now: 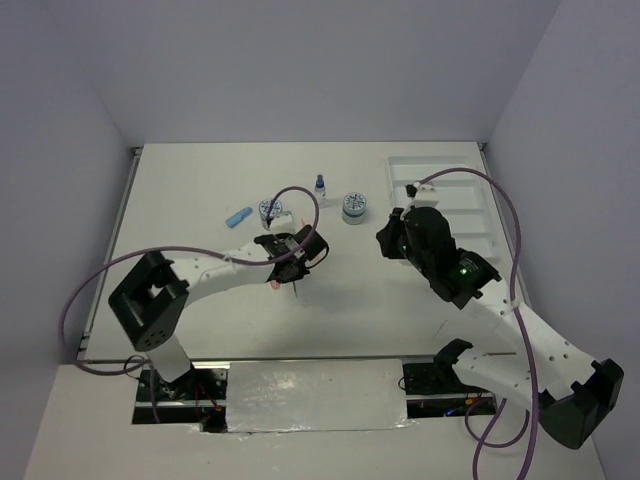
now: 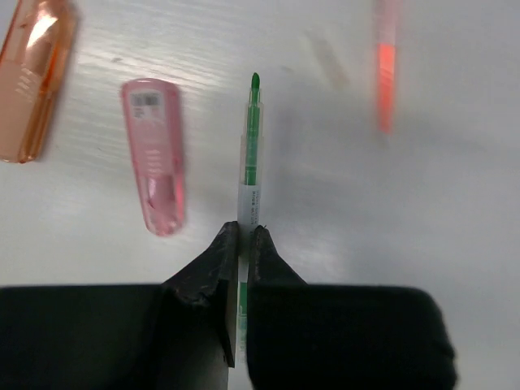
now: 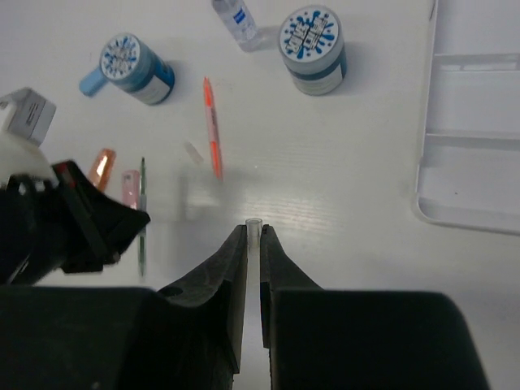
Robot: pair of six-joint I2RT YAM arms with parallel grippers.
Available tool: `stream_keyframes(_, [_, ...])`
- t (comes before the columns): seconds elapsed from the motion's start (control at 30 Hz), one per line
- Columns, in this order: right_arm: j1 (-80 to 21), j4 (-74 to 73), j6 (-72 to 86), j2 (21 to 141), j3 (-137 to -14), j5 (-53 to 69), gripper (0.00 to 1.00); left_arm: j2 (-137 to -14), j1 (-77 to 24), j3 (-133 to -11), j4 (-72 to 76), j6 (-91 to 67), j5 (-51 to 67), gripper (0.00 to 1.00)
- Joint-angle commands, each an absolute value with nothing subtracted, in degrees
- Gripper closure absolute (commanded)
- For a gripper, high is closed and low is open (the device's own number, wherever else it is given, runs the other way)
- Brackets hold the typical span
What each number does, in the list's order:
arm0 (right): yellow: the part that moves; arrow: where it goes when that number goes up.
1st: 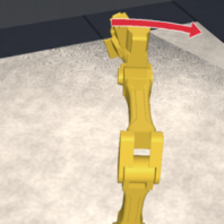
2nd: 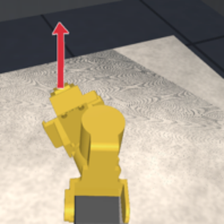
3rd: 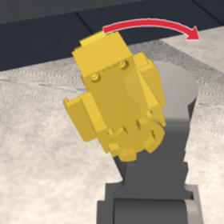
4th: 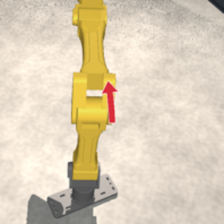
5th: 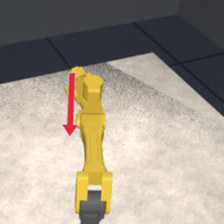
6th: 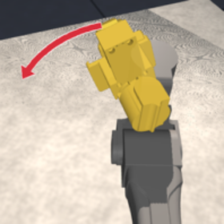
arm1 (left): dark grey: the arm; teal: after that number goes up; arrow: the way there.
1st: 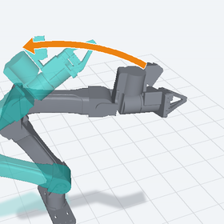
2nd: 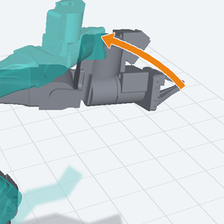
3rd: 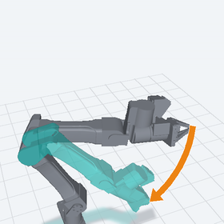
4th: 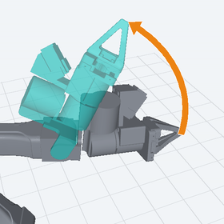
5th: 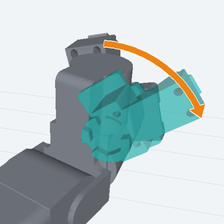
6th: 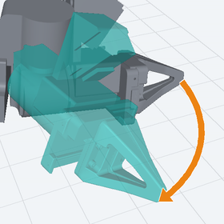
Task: Sort the stationery into containers
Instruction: Pick up the pen from the center of the board.
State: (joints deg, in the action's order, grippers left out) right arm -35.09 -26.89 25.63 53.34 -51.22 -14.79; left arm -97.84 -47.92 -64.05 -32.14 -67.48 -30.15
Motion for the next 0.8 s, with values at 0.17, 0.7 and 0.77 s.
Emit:
stream_keyframes(0.17, [-34.98,-13.9,37.78,45.27,-48.43,-23.55,1.0,-75.34,-56.78,-53.54,-11.62,-54.84,-24.36,1.0])
stream_keyframes(0.7, [-36.38,31.98,40.25,33.41,-27.08,-0.35,1.0,-62.58,-57.83,-32.89,39.71,-49.3,14.06,1.0])
stream_keyframes(0.77, [-36.47,33.74,41.57,31.57,-24.1,1.56,1.0,-62.49,-57.75,-31.82,43.57,-50.53,14.85,1.0])
